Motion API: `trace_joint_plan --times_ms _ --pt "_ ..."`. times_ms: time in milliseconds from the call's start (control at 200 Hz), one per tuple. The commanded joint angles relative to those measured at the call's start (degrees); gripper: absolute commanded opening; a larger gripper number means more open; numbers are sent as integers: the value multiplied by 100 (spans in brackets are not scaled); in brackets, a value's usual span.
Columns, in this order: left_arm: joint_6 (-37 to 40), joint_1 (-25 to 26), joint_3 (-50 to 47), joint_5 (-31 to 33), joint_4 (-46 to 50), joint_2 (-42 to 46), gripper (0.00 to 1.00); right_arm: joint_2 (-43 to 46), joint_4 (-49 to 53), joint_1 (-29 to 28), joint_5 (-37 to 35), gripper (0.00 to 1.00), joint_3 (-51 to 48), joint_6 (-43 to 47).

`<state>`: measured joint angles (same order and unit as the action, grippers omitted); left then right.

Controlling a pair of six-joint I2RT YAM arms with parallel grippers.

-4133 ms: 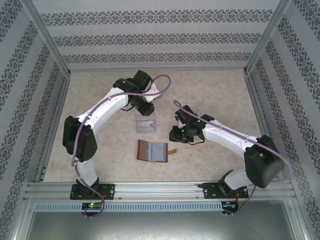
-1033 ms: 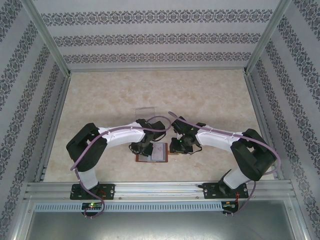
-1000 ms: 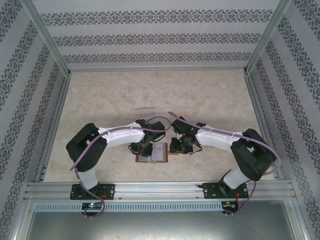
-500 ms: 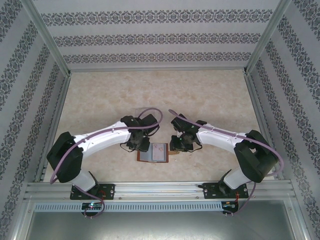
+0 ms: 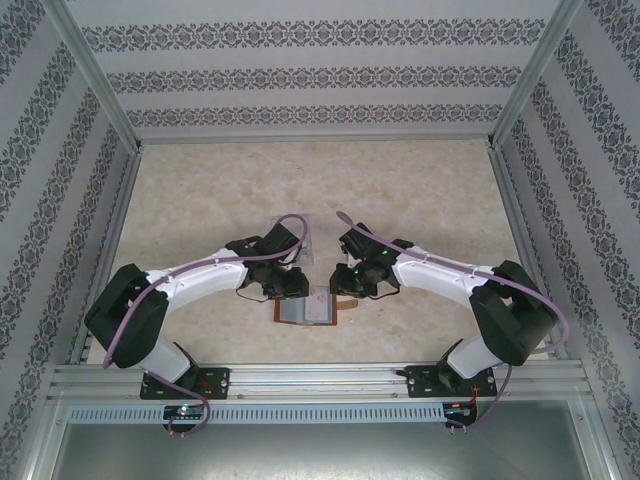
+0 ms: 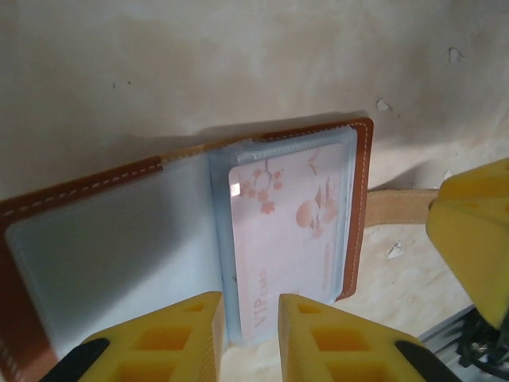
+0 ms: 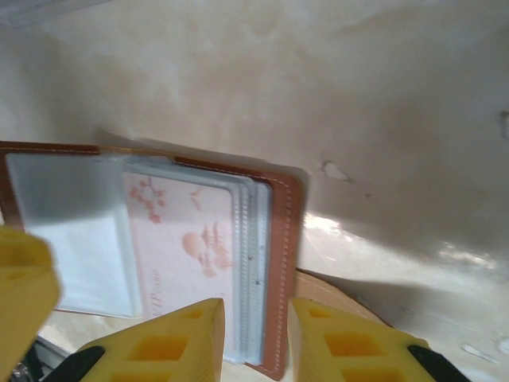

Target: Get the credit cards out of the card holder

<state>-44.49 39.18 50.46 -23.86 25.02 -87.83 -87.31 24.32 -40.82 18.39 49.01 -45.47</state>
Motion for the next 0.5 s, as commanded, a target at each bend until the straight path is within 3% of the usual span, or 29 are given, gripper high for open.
trace_joint_plan --times_ms 0,495 --pt "-355 -161 -263 -706 -1127 -91 27 -166 -252 -89 173 29 12 -177" --pt "-372 -204 -384 -949 -1407 -551 29 -184 -182 -86 138 29 -15 -155"
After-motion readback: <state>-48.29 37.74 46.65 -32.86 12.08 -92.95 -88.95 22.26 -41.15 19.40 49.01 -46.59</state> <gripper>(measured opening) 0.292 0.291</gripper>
